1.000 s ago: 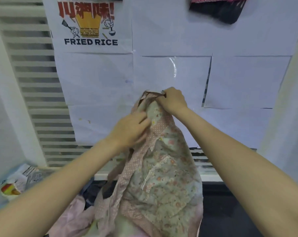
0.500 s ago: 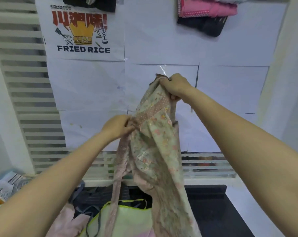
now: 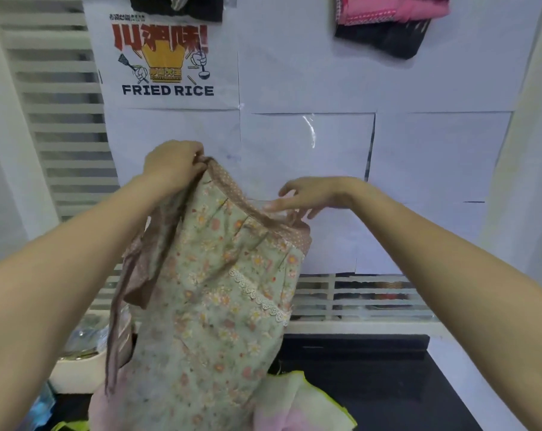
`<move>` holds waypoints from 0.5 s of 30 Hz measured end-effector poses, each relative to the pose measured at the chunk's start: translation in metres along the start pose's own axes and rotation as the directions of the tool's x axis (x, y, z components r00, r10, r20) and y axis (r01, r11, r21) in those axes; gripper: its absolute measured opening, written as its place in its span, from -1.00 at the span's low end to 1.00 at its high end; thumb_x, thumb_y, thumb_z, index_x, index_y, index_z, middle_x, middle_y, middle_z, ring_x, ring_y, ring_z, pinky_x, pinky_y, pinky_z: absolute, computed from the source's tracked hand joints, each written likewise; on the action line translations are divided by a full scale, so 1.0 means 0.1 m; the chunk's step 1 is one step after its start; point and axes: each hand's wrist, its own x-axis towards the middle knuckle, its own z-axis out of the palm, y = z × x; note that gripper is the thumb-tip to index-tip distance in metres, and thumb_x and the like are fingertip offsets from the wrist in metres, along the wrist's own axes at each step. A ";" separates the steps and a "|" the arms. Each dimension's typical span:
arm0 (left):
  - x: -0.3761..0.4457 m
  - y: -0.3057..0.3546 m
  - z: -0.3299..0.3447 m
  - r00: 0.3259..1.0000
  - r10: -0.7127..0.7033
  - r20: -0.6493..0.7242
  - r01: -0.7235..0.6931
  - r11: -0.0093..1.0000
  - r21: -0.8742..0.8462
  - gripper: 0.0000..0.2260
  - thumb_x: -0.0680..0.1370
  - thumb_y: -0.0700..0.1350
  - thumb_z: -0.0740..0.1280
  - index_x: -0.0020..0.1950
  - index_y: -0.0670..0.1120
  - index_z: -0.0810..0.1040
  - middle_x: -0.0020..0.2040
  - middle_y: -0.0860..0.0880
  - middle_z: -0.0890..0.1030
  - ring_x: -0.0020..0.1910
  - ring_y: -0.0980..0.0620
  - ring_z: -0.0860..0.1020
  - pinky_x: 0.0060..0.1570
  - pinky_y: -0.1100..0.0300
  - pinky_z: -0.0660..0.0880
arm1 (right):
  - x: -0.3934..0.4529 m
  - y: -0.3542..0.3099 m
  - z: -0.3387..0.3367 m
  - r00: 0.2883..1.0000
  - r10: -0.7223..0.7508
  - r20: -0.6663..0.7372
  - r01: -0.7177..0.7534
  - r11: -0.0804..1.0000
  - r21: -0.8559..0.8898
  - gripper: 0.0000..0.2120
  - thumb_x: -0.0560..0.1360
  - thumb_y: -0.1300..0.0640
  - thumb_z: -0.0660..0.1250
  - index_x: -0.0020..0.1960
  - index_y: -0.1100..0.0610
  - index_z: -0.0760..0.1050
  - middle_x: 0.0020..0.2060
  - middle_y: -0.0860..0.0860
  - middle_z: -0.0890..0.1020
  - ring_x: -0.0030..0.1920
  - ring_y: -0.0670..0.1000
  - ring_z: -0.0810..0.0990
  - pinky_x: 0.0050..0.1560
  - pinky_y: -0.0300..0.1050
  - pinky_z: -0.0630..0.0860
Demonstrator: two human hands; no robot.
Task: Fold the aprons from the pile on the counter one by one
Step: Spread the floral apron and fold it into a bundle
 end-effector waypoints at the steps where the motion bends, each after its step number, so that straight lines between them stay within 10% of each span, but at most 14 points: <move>1: 0.03 0.06 -0.01 0.999 0.032 -0.020 -0.032 0.999 -0.020 -0.84 0.58 -0.11 0.25 0.05 -0.18 0.51 0.04 -0.22 0.57 0.06 -0.23 0.49 -0.16 0.07 0.33 | 0.06 -0.02 0.15 0.998 -0.007 0.056 0.008 1.000 -0.020 -0.31 0.39 -0.22 0.39 0.38 0.11 0.31 0.22 0.03 0.48 0.16 0.06 0.52 0.24 0.01 0.46; 4: 0.10 0.26 -0.04 0.984 0.136 -0.111 -0.144 0.987 -0.069 -0.84 0.58 -0.15 0.24 0.03 -0.23 0.52 0.00 -0.27 0.54 0.07 -0.25 0.45 -0.12 0.00 0.34 | 0.25 0.07 0.52 0.995 -0.048 0.087 0.050 0.999 -0.022 -0.51 0.37 0.06 0.50 0.22 0.17 0.46 0.19 0.03 0.54 0.19 0.10 0.53 0.27 0.08 0.44; 7: 0.15 0.39 -0.02 0.977 0.162 -0.142 -0.171 0.984 -0.055 -0.81 0.60 -0.17 0.21 0.09 -0.26 0.50 0.01 -0.30 0.50 0.10 -0.26 0.40 -0.08 -0.04 0.33 | 0.25 0.29 0.49 1.000 0.020 -0.013 -0.019 0.997 0.069 -0.88 0.45 0.21 0.41 -0.06 0.24 0.52 -0.07 0.07 0.60 -0.05 0.09 0.58 -0.11 -0.10 0.57; 10: 0.18 0.47 0.12 0.982 0.172 -0.081 -0.176 0.983 -0.051 -0.83 0.60 -0.18 0.19 0.08 -0.25 0.48 0.02 -0.30 0.54 0.06 -0.26 0.43 -0.13 0.00 0.32 | 0.04 0.53 0.09 0.966 0.147 -0.215 -0.163 0.985 -0.060 -0.80 0.47 0.18 0.38 -0.30 0.18 0.46 -0.23 0.09 0.51 -0.24 0.06 0.49 -0.40 -0.22 0.37; 15: 0.18 0.87 0.52 0.945 0.187 0.267 -0.155 0.978 -0.139 -0.82 0.58 -0.15 0.25 0.13 -0.21 0.51 0.15 -0.21 0.54 0.13 -0.20 0.48 -0.07 0.12 0.33 | -0.45 0.82 -0.74 0.735 0.166 -0.658 -0.312 0.943 -0.111 -0.76 0.49 0.08 0.35 -0.06 0.28 0.56 -0.13 0.19 0.53 -0.06 0.16 0.50 -0.16 -0.13 0.32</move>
